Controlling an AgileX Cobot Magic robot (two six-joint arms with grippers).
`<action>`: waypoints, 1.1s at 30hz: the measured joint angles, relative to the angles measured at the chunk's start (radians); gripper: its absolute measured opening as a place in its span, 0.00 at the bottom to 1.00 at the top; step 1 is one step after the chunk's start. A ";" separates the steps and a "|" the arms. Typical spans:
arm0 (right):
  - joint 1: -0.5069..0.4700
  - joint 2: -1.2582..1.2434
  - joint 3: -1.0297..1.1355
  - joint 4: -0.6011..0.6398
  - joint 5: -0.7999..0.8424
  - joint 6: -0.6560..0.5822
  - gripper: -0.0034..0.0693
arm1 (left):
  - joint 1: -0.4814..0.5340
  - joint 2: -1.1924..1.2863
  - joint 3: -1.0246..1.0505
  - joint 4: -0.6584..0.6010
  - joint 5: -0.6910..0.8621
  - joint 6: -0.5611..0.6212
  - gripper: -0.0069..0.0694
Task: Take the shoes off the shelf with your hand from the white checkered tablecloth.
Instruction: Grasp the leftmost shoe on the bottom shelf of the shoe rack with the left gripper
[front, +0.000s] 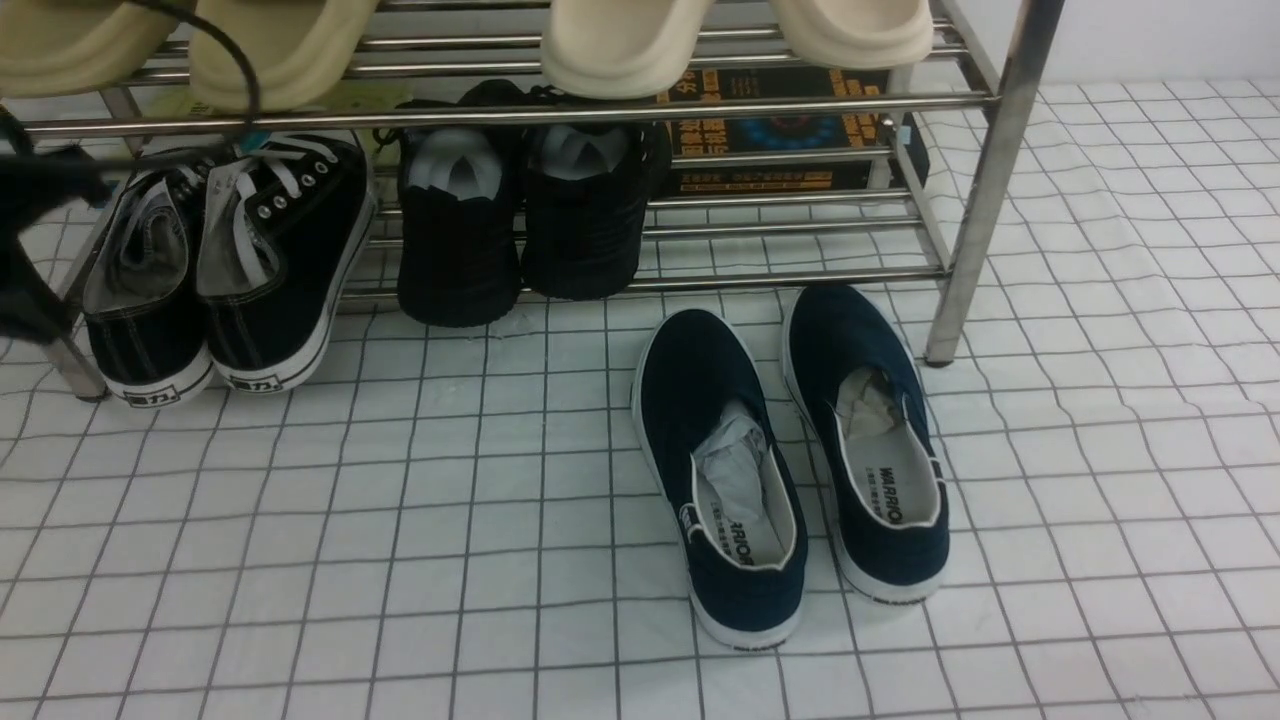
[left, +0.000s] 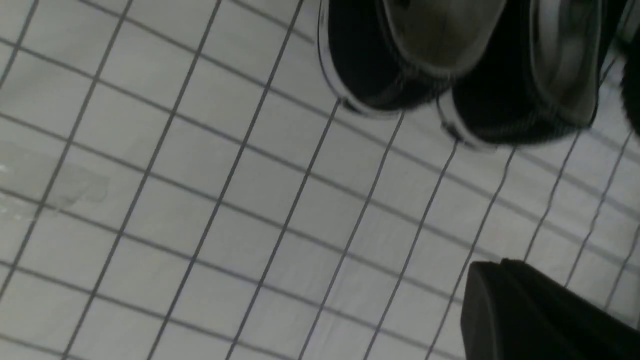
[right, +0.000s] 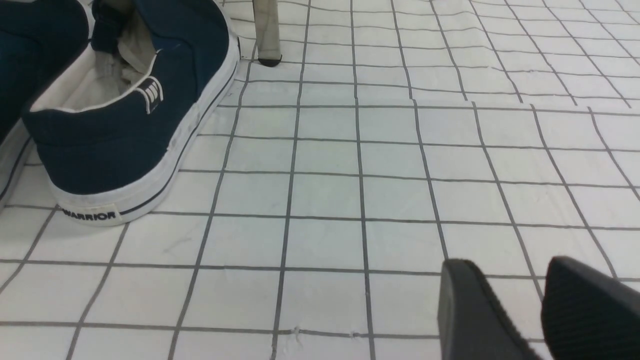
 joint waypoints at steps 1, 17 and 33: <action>0.000 0.000 0.000 0.000 0.000 0.000 0.38 | 0.022 0.014 -0.013 -0.031 -0.010 0.004 0.11; 0.000 0.000 0.000 0.000 0.000 0.000 0.38 | 0.066 0.210 -0.035 -0.061 -0.215 0.026 0.61; 0.000 0.000 0.000 0.000 0.000 0.000 0.38 | 0.066 0.338 -0.036 -0.060 -0.271 0.072 0.16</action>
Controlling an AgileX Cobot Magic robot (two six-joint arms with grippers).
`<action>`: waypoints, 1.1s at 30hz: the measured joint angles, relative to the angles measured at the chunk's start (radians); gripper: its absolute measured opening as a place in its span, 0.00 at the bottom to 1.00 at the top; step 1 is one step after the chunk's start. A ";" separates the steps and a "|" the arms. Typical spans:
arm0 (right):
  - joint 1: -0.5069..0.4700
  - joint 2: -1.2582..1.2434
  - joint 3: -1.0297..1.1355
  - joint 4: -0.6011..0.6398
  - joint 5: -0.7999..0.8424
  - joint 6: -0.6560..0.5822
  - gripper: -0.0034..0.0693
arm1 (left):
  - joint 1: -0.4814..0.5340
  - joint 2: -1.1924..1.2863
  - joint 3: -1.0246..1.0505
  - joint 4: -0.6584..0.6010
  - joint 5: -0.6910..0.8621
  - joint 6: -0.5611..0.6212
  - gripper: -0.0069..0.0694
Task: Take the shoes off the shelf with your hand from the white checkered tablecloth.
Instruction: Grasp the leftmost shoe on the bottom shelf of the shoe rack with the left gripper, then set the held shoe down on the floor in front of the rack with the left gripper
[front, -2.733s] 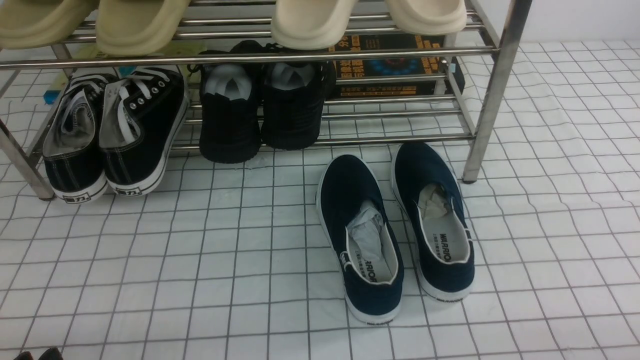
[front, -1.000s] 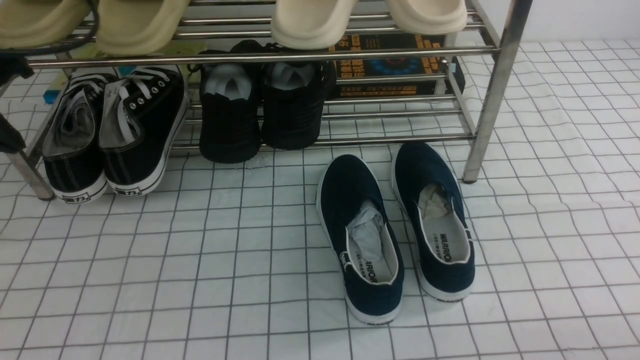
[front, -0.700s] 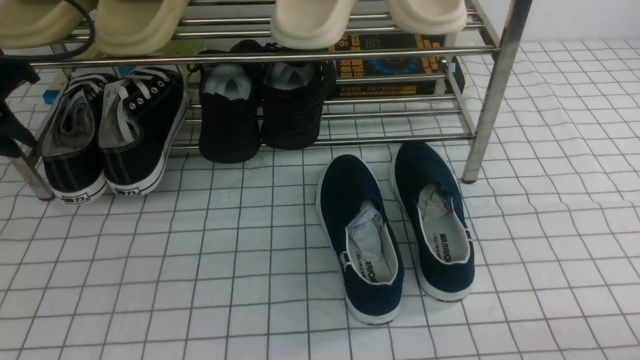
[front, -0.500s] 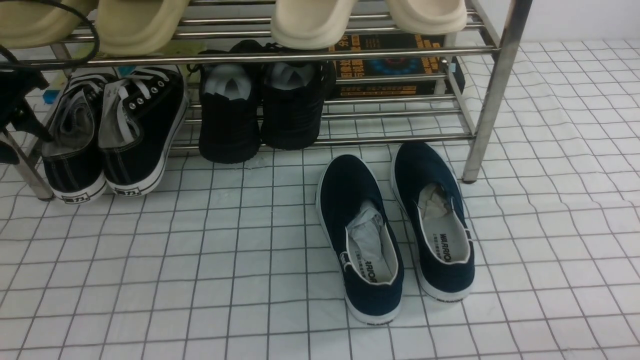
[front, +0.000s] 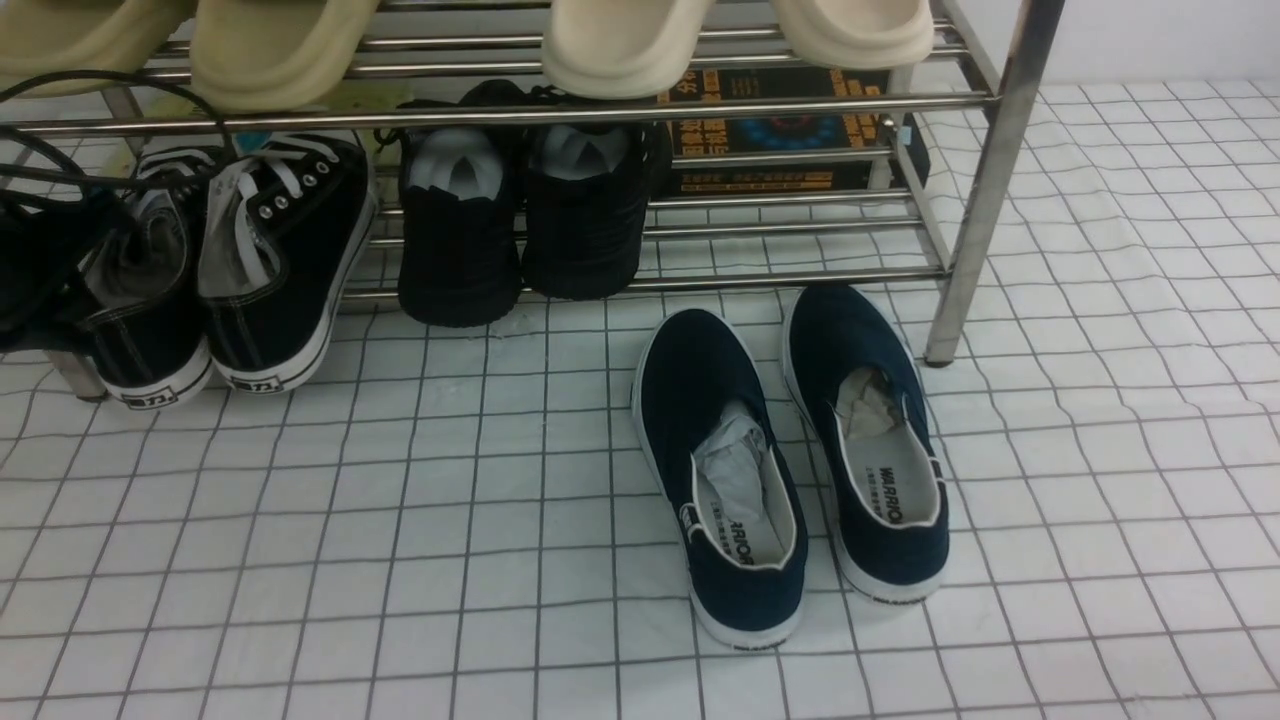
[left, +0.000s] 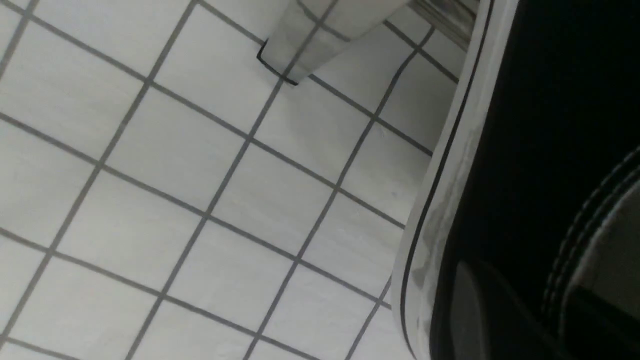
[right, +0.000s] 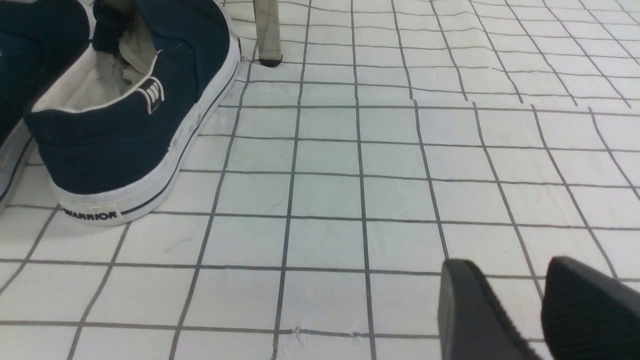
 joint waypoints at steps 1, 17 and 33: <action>0.000 0.000 0.000 0.000 0.000 0.000 0.38 | 0.000 -0.005 0.000 0.013 0.007 0.002 0.14; 0.000 0.000 0.000 0.000 0.000 0.000 0.38 | 0.004 -0.324 0.018 0.382 0.431 -0.114 0.12; 0.000 0.000 0.000 0.000 0.000 0.000 0.38 | 0.005 -0.378 0.438 0.340 0.128 -0.131 0.12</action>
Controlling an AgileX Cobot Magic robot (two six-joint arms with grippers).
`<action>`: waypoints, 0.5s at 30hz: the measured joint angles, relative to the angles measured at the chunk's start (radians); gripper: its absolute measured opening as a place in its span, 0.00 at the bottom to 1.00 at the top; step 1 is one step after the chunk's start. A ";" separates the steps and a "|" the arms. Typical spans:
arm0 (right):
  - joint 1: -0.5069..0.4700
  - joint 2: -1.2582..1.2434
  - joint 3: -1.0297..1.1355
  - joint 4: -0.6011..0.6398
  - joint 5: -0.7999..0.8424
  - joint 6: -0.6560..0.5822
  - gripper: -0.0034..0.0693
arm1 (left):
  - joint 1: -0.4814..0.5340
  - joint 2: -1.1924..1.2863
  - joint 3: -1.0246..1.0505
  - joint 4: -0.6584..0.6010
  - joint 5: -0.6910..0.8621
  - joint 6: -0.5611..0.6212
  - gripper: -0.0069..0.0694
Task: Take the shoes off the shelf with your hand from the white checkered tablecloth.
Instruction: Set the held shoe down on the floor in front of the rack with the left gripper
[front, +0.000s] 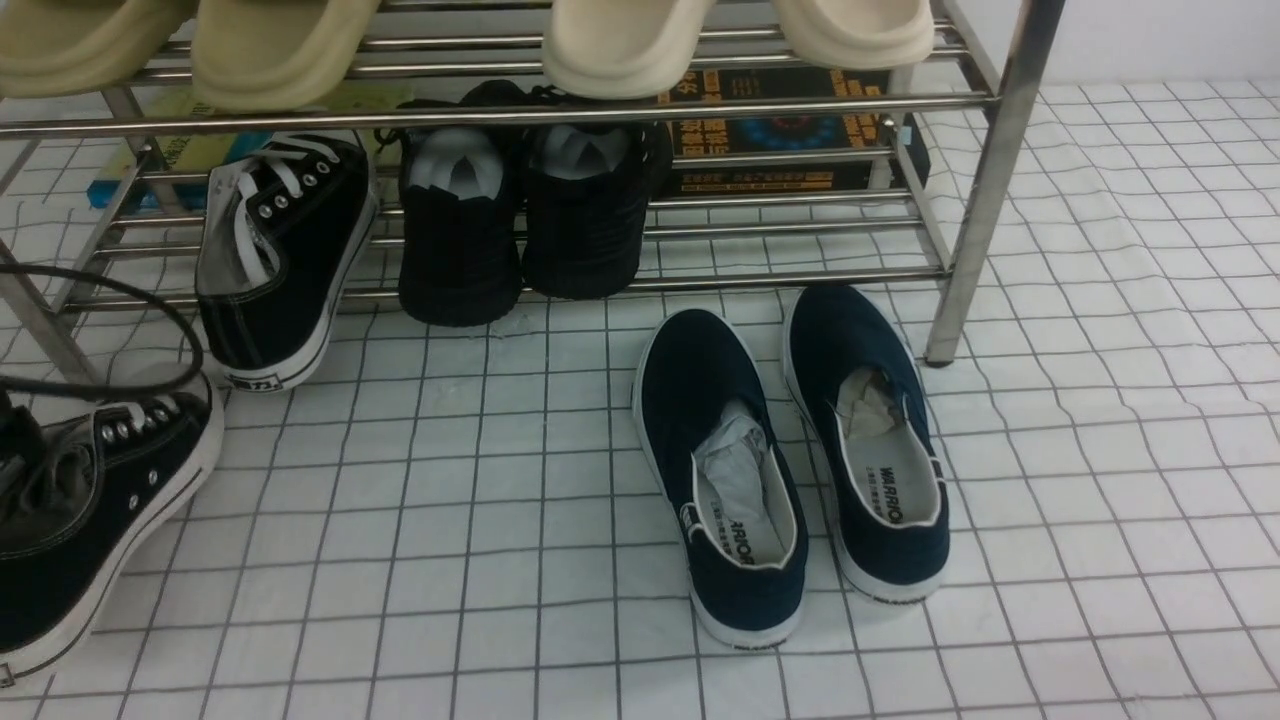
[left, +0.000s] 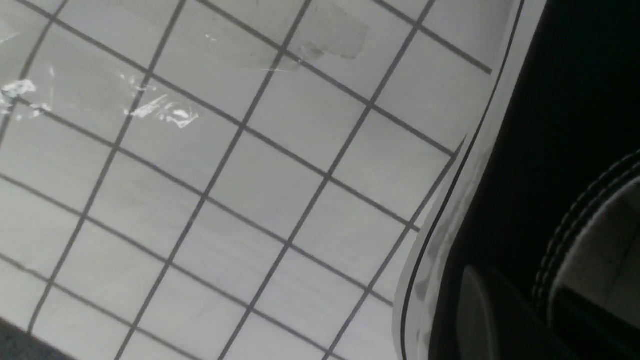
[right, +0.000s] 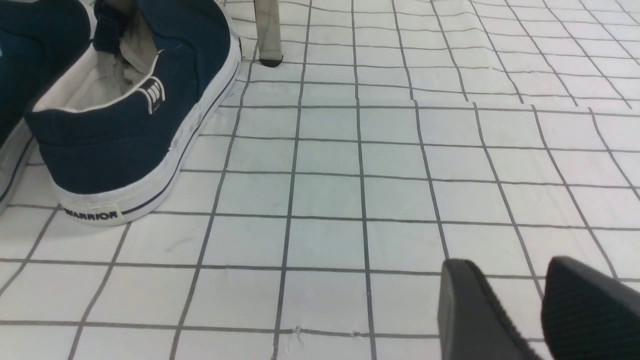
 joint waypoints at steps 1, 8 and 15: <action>0.000 0.000 0.000 0.000 0.000 0.000 0.38 | 0.000 0.000 0.014 0.000 -0.030 0.000 0.12; 0.000 0.000 0.000 0.000 0.000 0.000 0.38 | 0.000 0.024 0.050 0.001 -0.128 -0.002 0.17; 0.000 0.000 0.000 0.000 0.000 0.000 0.38 | 0.000 0.026 0.012 0.044 -0.124 0.000 0.44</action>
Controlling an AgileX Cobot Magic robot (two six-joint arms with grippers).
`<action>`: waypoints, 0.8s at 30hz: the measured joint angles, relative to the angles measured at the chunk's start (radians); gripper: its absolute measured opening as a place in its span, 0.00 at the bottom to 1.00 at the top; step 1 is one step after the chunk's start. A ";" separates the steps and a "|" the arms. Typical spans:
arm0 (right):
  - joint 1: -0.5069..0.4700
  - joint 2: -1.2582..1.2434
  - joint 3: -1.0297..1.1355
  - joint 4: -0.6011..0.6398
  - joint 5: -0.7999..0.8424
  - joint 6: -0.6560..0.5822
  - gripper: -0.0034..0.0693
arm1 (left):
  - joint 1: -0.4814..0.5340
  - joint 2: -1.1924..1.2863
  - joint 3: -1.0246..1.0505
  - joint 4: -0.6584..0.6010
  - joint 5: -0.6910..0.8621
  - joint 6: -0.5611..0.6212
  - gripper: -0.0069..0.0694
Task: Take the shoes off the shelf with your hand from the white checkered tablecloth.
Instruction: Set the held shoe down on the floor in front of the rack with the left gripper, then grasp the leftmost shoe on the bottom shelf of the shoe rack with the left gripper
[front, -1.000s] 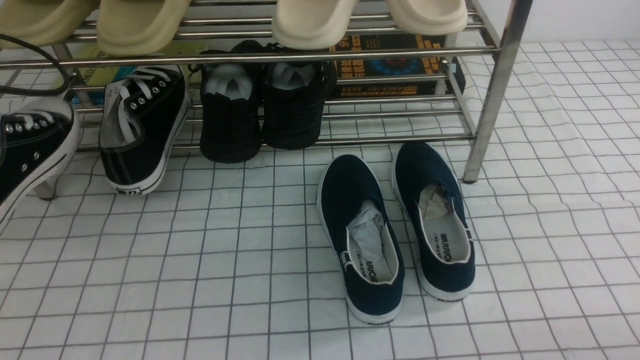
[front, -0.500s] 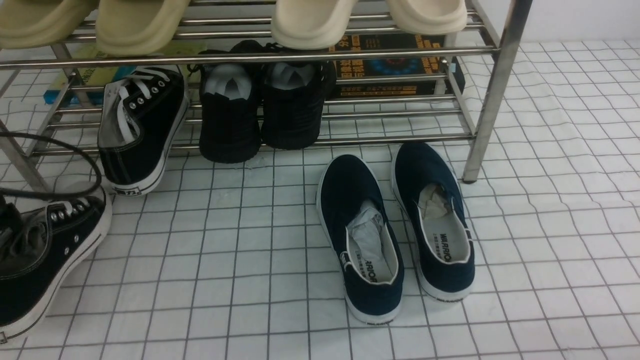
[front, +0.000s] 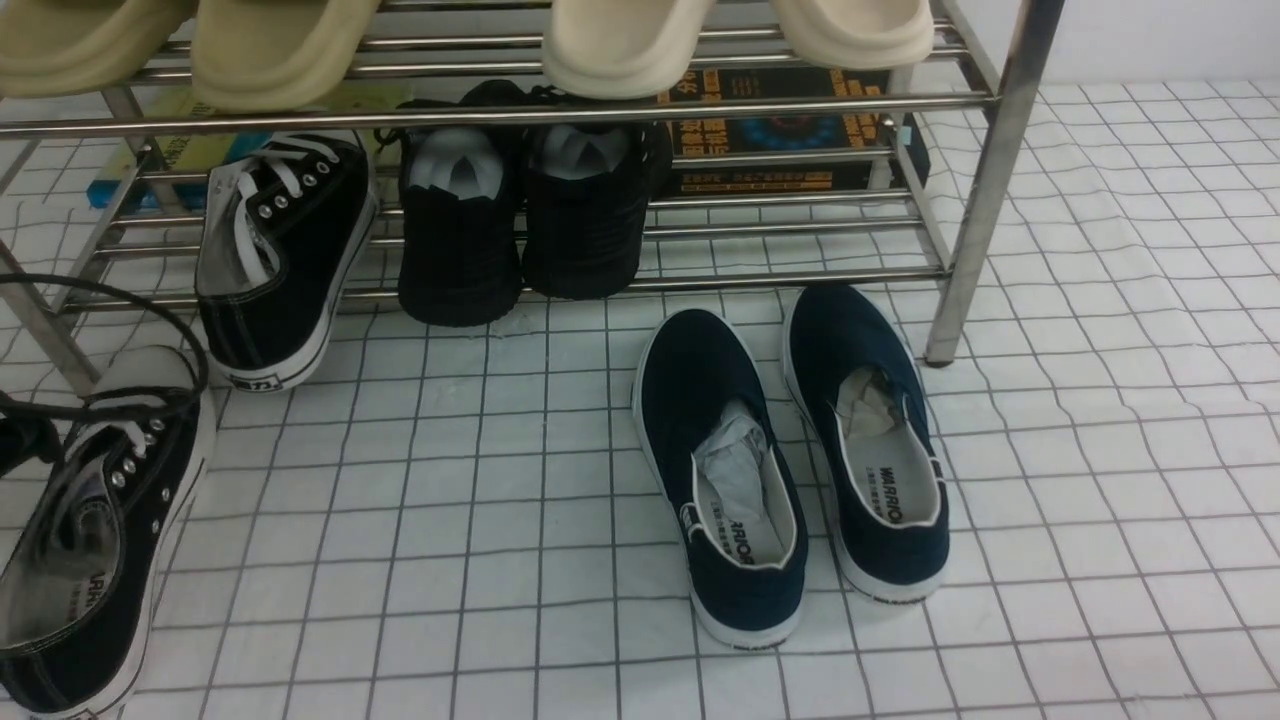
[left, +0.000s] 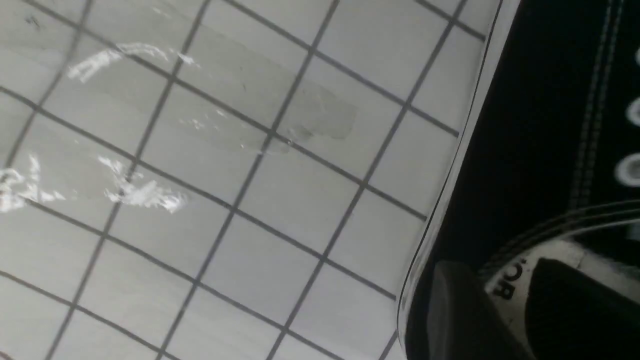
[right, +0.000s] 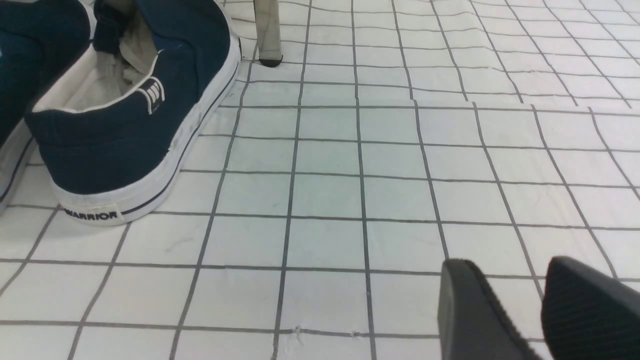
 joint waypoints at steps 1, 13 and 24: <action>0.000 0.000 0.000 0.000 0.000 0.000 0.38 | 0.000 0.000 -0.016 0.004 0.008 0.000 0.48; 0.000 0.000 0.000 0.000 0.000 0.000 0.38 | -0.042 0.000 -0.289 -0.164 0.205 0.068 0.23; 0.000 0.000 0.000 0.000 0.000 0.000 0.38 | -0.195 0.134 -0.426 -0.223 0.043 -0.006 0.29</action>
